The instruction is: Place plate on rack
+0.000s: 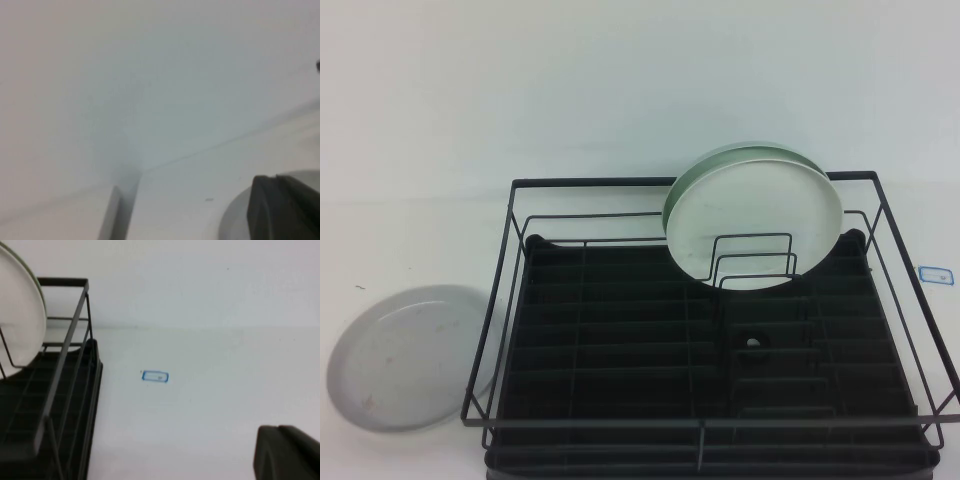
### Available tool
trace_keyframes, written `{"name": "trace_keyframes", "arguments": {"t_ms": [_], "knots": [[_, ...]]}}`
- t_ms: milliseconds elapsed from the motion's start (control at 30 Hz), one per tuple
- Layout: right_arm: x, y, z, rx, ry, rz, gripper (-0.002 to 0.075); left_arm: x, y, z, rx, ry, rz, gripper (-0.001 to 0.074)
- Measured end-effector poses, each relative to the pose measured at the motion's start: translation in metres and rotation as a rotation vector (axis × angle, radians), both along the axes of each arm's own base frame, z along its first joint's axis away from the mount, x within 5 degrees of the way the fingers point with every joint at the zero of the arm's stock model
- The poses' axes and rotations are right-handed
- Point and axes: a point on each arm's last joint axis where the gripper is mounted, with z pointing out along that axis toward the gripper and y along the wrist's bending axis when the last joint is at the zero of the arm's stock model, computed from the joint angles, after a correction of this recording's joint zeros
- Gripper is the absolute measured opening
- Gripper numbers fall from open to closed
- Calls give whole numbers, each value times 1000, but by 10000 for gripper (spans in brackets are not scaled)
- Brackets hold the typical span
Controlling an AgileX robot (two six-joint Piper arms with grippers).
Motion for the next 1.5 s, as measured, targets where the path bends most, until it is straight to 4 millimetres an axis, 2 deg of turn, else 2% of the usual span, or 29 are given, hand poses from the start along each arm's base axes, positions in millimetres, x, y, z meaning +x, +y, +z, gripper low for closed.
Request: {"name": "trace_keyframes", "arguments": {"t_ms": [100, 267, 467, 600, 767, 867, 1033, 1167, 1233, 1367, 1500], "knots": [[1, 0, 4, -5, -48, -2, 19, 0, -1, 3, -93, -36, -17, 1], [2, -1, 24, -6, -266, -15, 19, -2, -4, 15, -160, -169, -70, 1], [-1, -3, 44, -9, -491, -32, 19, -4, -5, 20, -252, -225, -107, 1], [-3, -3, 51, -16, -568, -38, 19, -4, -5, 22, -487, -257, -159, 1], [-6, -4, 58, -24, -659, -46, 19, -5, -8, 25, -386, -278, -173, 1], [-8, -4, 61, -17, -695, -51, 19, -6, -7, 30, -467, -279, -175, 2], [-6, -5, 63, 107, -586, -55, 19, -19, -3, 76, -443, -302, -128, 1], [-11, -1, 91, 133, -511, -17, 19, -26, 5, 115, -281, -150, 27, 1], [-11, 1, 107, 120, -471, -3, 19, -23, 14, 128, -223, 0, 149, 1], [-1, 5, 139, 51, -290, 40, 19, -5, 32, 137, -193, 242, 373, 1], [16, 6, 159, 11, -110, 82, 19, 23, 34, 135, -182, 343, 387, 1]]}}
